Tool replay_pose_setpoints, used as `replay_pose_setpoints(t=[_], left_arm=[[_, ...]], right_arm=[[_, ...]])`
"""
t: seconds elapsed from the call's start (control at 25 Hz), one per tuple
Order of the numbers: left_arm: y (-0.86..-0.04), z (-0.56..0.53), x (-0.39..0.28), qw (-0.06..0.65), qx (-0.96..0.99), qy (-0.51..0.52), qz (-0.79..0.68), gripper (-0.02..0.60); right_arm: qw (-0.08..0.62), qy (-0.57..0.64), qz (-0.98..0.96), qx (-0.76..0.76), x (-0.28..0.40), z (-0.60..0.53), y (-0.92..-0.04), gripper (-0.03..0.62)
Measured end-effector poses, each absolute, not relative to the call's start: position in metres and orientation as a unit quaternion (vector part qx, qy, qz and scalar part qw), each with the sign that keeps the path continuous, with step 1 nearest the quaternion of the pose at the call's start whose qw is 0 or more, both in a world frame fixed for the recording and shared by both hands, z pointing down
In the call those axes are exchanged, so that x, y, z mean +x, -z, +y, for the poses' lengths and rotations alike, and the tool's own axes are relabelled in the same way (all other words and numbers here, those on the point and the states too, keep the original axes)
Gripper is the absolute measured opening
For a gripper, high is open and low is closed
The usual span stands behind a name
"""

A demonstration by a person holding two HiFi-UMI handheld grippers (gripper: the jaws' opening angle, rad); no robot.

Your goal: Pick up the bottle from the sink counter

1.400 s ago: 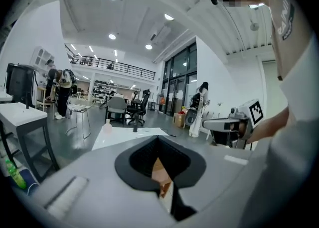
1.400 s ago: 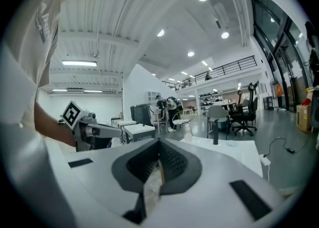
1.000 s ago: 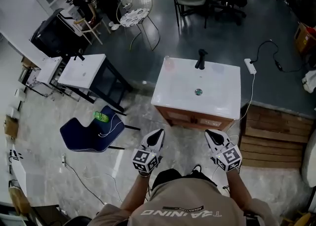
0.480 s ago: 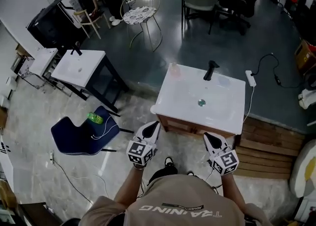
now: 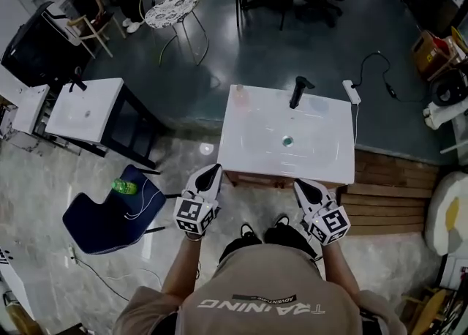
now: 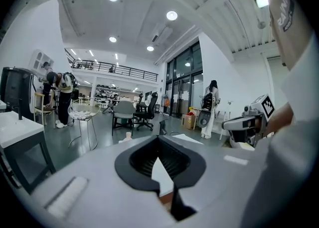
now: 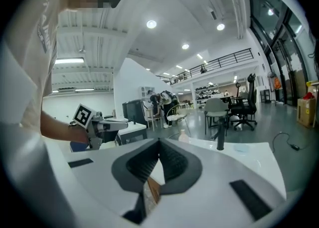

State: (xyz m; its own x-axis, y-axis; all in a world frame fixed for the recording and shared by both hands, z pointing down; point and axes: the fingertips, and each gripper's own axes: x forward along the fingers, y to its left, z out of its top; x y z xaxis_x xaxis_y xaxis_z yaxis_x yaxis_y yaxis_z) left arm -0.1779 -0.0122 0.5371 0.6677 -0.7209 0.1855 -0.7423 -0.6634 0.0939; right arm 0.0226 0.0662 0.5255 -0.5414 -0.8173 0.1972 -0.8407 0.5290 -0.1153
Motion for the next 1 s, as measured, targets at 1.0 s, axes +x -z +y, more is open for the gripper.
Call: replay_pose_setpoints(t=[1.0], left_arm=[[-0.529,-0.157,-0.093,0.095,0.879,-0.093,-0.457,0.008]], right_arm=[[0.011,-0.109,-0.899,0.424,0.096,-0.161,-0.531,0.008]])
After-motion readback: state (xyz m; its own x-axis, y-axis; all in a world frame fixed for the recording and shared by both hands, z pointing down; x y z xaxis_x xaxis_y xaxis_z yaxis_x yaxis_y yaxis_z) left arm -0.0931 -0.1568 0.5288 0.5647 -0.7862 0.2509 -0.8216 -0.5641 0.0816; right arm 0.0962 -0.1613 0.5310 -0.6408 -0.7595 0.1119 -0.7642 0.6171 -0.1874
